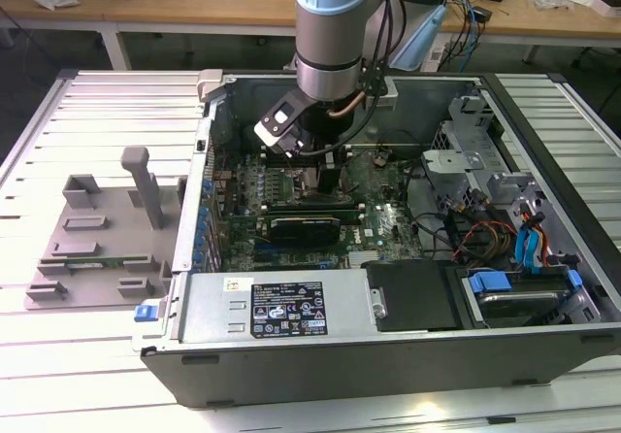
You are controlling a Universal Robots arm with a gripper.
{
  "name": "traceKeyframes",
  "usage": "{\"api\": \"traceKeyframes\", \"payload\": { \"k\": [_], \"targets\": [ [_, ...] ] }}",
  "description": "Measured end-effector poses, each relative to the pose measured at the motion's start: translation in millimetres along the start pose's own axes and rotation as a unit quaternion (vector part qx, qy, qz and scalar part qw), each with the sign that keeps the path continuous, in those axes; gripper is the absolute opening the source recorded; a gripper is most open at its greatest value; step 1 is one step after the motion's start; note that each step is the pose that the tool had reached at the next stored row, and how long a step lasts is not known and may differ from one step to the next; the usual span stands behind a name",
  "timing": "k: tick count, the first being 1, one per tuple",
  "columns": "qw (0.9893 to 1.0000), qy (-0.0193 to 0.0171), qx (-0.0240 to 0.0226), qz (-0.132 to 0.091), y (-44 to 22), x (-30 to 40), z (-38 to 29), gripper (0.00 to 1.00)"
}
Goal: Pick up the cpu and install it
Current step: 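Place the cpu into insertion slot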
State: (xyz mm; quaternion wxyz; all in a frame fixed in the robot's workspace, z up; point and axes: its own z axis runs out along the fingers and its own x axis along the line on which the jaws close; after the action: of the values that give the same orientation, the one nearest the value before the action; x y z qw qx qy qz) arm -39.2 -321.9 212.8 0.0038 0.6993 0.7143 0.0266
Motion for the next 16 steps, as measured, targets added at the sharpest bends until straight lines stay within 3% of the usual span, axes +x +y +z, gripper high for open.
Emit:
{"api": "traceKeyframes", "payload": {
  "k": [3,6,16],
  "targets": [
    [1.0,0.0002,-0.0001,0.0,-0.1,2.7,1.3,0.55],
    [1.0,-0.0014,0.0001,0.0,-0.5,2.6,5.8,0.55],
    [1.0,-0.0016,0.0,0.001,-2.0,3.0,14.0,0.55]
  ]
}}
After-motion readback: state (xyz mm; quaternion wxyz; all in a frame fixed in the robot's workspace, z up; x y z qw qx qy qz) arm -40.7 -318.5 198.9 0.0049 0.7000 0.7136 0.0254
